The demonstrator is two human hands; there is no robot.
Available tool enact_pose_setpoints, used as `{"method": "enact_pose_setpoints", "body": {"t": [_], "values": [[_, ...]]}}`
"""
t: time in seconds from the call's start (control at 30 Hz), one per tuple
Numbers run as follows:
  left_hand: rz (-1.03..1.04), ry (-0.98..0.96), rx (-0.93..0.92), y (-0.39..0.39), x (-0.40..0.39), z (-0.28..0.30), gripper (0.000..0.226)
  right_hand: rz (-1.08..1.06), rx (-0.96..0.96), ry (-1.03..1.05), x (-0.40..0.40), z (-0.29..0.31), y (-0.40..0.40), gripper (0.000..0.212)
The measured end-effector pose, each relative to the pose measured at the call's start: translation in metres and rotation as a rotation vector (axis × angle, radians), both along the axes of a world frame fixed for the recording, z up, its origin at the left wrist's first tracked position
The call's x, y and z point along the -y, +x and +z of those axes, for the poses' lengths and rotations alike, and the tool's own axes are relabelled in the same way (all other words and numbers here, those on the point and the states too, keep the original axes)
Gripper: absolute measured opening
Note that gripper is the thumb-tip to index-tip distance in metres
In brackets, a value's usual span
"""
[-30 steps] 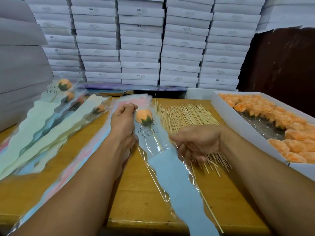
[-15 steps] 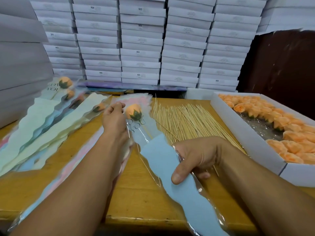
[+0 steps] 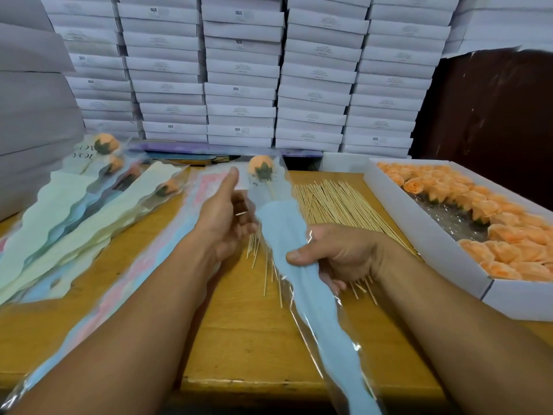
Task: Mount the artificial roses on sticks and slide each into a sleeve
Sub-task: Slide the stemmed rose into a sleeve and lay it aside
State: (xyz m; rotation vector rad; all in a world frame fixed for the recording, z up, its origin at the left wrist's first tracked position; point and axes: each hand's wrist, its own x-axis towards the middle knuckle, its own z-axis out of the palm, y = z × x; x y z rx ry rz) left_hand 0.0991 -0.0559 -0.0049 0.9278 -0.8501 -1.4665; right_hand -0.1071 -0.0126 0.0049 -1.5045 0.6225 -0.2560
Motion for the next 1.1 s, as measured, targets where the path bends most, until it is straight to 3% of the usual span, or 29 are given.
{"method": "enact_pose_setpoints", "body": {"t": [0.27,0.47,0.73,0.9,1.0,1.1], "values": [[-0.526,-0.128,0.353,-0.003,-0.016,-0.005,0.052,-0.493,0.155,-0.067,0.015,-0.007,-0.003,0.032],[-0.826,-0.140,0.436,-0.016,-0.028,-0.008,0.027,-0.684,0.093,-0.043,0.021,-0.009,-0.010,0.027],[-0.726,-0.081,0.376,-0.026,-0.031,-0.004,0.022,-0.786,0.099,-0.035,0.024,-0.010,-0.005,0.026],[-0.625,-0.040,0.423,-0.027,-0.030,0.009,0.027,-0.817,0.134,0.050,0.025,-0.008,-0.005,0.047],[-0.491,0.013,0.441,-0.028,-0.026,0.021,0.011,-0.801,0.136,0.068,0.027,-0.007,-0.007,0.063],[-0.414,0.091,0.447,-0.033,-0.024,0.027,0.009,-0.780,0.162,0.078,0.028,-0.008,-0.007,0.069]]}}
